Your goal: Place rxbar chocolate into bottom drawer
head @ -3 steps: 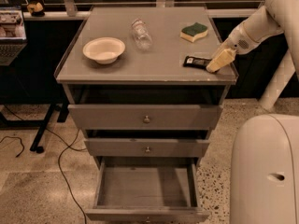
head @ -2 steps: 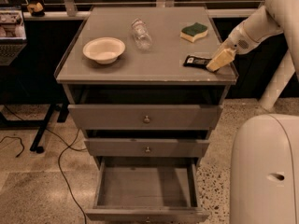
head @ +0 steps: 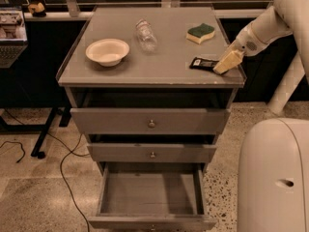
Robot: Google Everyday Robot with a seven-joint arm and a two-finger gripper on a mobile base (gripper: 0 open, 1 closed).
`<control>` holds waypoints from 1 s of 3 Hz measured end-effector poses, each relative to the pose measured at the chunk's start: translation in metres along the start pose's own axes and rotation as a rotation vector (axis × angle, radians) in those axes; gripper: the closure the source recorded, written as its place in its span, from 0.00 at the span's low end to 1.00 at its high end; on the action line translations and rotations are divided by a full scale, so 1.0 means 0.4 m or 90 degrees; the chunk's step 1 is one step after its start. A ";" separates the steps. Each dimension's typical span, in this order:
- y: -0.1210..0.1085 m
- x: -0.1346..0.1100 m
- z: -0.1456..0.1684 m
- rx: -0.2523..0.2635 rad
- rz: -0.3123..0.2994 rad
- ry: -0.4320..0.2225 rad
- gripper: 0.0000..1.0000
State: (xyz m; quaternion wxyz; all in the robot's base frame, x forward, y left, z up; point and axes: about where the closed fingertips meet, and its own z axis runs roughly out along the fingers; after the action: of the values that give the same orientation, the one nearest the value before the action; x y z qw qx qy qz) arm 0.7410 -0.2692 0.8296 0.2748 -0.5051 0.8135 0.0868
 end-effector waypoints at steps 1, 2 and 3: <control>-0.001 -0.006 -0.010 0.000 0.000 0.000 1.00; 0.046 -0.021 -0.034 -0.044 -0.043 -0.022 1.00; 0.101 -0.006 -0.083 -0.088 -0.071 -0.040 1.00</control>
Offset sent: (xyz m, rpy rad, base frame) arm -0.0426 0.0049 0.0401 0.0558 0.0501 0.2636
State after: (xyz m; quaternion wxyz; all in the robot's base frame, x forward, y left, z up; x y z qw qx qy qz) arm 0.6947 -0.2621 0.8532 0.2688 -0.5648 0.7670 0.1432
